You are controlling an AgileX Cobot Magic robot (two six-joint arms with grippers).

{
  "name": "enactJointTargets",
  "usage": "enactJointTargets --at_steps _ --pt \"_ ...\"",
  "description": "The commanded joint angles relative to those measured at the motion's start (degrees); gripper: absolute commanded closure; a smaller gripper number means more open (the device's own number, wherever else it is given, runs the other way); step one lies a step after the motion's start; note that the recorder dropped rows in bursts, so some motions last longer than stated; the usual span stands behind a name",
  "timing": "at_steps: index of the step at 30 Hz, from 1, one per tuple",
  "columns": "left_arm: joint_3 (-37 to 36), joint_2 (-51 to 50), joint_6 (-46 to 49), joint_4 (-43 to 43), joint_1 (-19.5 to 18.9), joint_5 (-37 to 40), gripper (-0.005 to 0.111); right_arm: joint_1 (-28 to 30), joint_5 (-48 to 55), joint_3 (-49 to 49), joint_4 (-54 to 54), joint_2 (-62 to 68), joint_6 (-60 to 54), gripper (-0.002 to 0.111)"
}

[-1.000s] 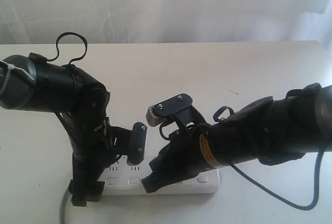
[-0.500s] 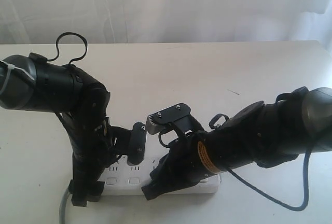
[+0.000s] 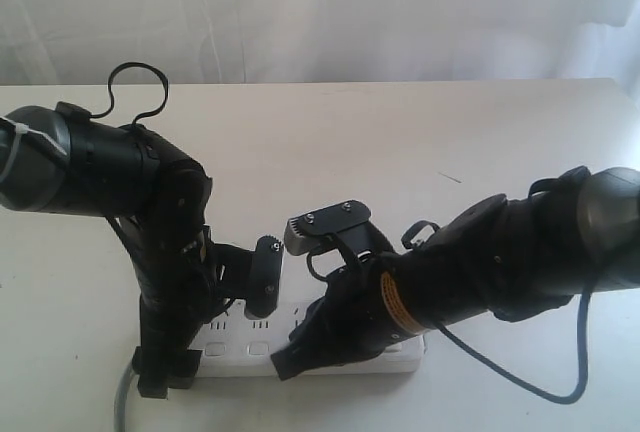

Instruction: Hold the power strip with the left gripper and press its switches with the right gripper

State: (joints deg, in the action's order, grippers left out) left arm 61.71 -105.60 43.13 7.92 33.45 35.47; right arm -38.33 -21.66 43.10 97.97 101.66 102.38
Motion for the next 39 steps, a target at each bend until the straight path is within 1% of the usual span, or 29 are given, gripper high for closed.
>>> enactJointTargets --at_steps 1,6,17,20,24,28,33,39 --pt "-0.9 -2.0 -0.9 -1.4 0.4 -0.4 0.107 0.1 0.3 -0.5 2.0 4.1 0.3 0.108" --pt "-0.9 -2.0 -0.9 -1.4 0.4 -0.4 0.107 0.1 -0.9 -0.5 2.0 1.8 0.3 0.108" --pt "-0.9 -2.0 -0.9 -1.4 0.4 0.0 0.107 0.2 4.0 -0.6 2.0 -14.1 1.1 0.108" --pt "-0.9 -2.0 -0.9 -1.4 0.4 0.6 0.107 0.2 5.2 -1.8 2.0 -14.5 1.4 0.108" --pt "-0.9 -2.0 -0.9 -1.4 0.4 0.7 0.107 0.2 9.5 -5.4 2.0 -14.5 1.5 0.108" --pt "-0.9 -2.0 -0.9 -1.4 0.4 0.4 0.107 0.2 10.2 -8.4 2.0 -14.5 3.2 0.108" --pt "-0.9 -2.0 -0.9 -1.7 0.4 0.5 0.107 0.2 12.8 -9.1 2.0 -14.5 3.1 0.108" --pt "-0.9 -2.0 -0.9 -1.8 0.4 1.3 0.107 0.2 12.4 -9.1 2.0 -13.1 3.1 0.108"
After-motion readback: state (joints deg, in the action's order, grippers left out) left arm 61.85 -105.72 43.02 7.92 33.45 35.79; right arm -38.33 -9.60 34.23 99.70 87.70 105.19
